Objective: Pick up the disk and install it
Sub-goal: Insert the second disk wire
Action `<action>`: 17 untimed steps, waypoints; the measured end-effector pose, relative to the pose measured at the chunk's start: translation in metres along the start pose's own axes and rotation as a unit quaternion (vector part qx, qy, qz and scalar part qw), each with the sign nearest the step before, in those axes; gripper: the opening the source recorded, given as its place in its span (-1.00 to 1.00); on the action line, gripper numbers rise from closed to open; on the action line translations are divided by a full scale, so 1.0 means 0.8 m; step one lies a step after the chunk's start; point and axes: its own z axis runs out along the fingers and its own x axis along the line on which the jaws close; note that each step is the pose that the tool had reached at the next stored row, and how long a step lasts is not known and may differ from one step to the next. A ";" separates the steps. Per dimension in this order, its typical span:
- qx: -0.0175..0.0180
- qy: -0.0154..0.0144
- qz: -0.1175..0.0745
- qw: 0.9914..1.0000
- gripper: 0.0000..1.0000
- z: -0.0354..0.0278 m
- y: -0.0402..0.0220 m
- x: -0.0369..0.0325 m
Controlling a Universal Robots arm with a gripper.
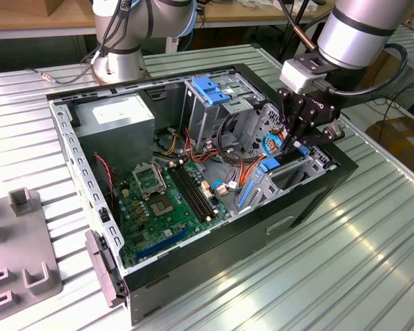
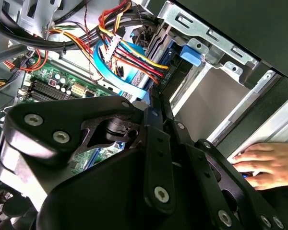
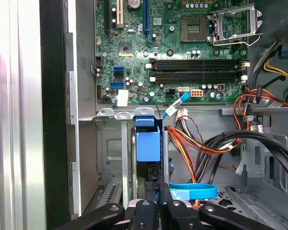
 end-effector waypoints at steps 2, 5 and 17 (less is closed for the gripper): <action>0.000 0.000 0.003 1.000 -0.69 -0.0005 0.0000 0.0001; 0.000 0.000 0.004 1.000 -0.69 -0.0016 0.0000 0.0000; 0.000 -0.014 0.010 1.000 -0.69 -0.0044 -0.0004 0.0104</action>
